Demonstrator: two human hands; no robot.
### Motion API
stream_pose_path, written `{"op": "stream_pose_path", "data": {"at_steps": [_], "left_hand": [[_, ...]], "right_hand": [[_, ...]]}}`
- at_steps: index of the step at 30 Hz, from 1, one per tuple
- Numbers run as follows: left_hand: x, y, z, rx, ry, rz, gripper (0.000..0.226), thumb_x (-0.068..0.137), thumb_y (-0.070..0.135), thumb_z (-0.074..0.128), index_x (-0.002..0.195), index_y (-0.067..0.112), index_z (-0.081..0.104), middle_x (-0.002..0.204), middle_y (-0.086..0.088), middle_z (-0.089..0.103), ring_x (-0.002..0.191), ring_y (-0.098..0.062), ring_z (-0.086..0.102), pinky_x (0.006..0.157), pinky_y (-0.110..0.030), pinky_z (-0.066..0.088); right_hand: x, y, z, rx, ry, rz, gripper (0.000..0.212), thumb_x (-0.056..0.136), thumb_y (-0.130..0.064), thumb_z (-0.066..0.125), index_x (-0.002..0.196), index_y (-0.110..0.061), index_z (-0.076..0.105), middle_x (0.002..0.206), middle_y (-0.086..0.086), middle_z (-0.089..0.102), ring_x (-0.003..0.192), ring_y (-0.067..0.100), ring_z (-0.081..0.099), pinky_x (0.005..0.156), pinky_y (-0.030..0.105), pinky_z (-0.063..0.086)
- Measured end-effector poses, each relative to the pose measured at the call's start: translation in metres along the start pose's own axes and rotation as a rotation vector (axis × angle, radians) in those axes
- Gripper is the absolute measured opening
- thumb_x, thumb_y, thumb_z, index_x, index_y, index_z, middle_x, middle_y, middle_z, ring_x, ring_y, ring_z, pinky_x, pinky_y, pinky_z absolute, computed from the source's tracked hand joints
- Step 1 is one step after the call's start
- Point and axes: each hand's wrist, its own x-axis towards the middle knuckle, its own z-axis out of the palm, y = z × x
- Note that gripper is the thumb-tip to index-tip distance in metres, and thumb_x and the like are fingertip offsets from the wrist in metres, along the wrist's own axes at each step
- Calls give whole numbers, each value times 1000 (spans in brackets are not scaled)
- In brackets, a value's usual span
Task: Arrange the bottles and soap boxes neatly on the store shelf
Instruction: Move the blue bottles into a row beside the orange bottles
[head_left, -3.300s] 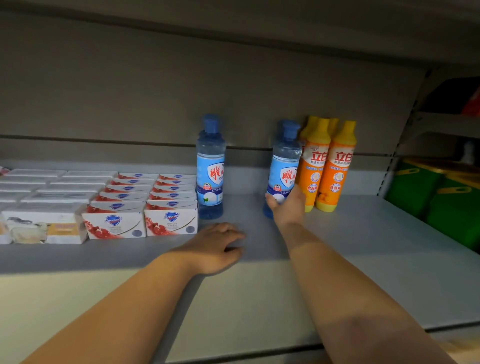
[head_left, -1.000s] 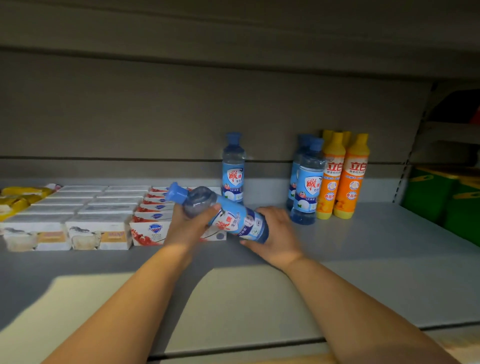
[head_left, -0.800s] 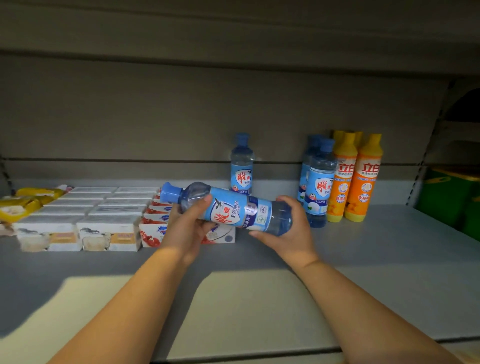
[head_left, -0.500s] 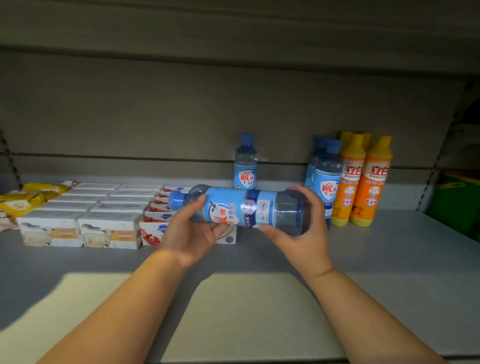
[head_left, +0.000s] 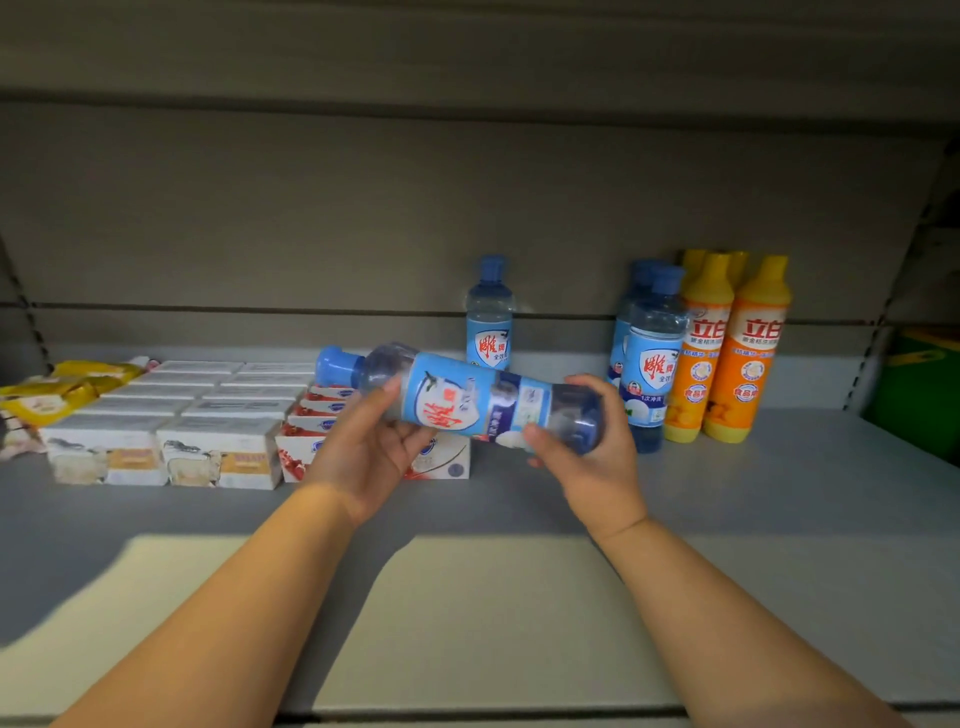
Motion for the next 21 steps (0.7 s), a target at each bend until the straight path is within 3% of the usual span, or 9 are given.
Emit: {"op": "stream_pose_path", "data": {"at_steps": [1, 3, 5, 8, 10, 13, 16, 18, 21], "left_hand": [[-1, 1, 2, 43, -31, 21, 41, 71, 26, 74, 108, 11, 65, 100, -10, 72, 93, -22, 70, 76, -33, 58], [-2, 0, 3, 184, -50, 49, 66, 44, 25, 93, 102, 10, 66, 99, -9, 70, 96, -25, 67, 79, -35, 58], [-4, -2, 3, 350, -83, 86, 71, 46, 5, 85, 111, 14, 55, 104, -5, 68, 101, -24, 65, 74, -30, 57], [-9, -7, 4, 525, -290, 199, 79, 61, -5, 74, 126, 30, 47, 118, 6, 66, 108, -13, 63, 70, -22, 54], [-11, -4, 6, 541, -268, 277, 78, 57, 4, 79, 125, 30, 50, 117, 7, 67, 109, -13, 63, 75, -21, 53], [-8, -1, 13, 534, -5, 322, 68, 45, 3, 84, 103, 24, 55, 87, 16, 73, 86, -3, 68, 65, -17, 53], [-2, -6, 15, 379, 192, 233, 43, 51, 26, 75, 91, 21, 58, 77, 11, 73, 82, -12, 70, 65, -27, 56], [-1, -7, 16, 215, 208, 136, 46, 59, 31, 71, 100, 15, 59, 89, 3, 72, 85, -15, 70, 67, -30, 59], [-3, -4, 17, 132, 178, 63, 49, 64, 37, 70, 106, 15, 59, 92, -2, 72, 85, -17, 71, 62, -29, 58]], "right_hand": [[2, -1, -3, 124, -9, 181, 49, 57, -18, 84, 98, -24, 56, 101, 1, 62, 83, 11, 67, 57, 27, 56], [7, -2, -10, 304, -87, 586, 30, 56, -34, 76, 83, -24, 68, 89, 4, 69, 66, 15, 69, 45, 24, 52], [9, 0, -15, 390, -129, 925, 27, 55, -43, 71, 70, -20, 73, 72, 3, 70, 56, 18, 66, 44, 23, 50], [11, 8, -21, 448, -199, 1166, 46, 56, -51, 70, 82, -13, 67, 74, 9, 63, 54, 22, 57, 42, 21, 47], [10, 9, -22, 519, -297, 1197, 50, 59, -54, 68, 85, -11, 69, 77, 12, 63, 50, 24, 57, 41, 23, 49], [9, -1, -16, 628, -250, 1094, 35, 60, -40, 70, 77, -10, 74, 75, 12, 64, 52, 23, 57, 46, 26, 53], [8, -4, -5, 594, -122, 713, 23, 69, -12, 69, 91, -15, 63, 75, 1, 64, 61, 14, 57, 51, 21, 52], [6, -5, 0, 237, -61, 365, 43, 71, 0, 74, 101, -25, 54, 83, -15, 66, 73, 3, 63, 59, 13, 50], [0, -5, -3, -31, -54, -32, 74, 63, -15, 84, 120, -37, 43, 112, -35, 52, 106, -16, 50, 81, 3, 42]]}}
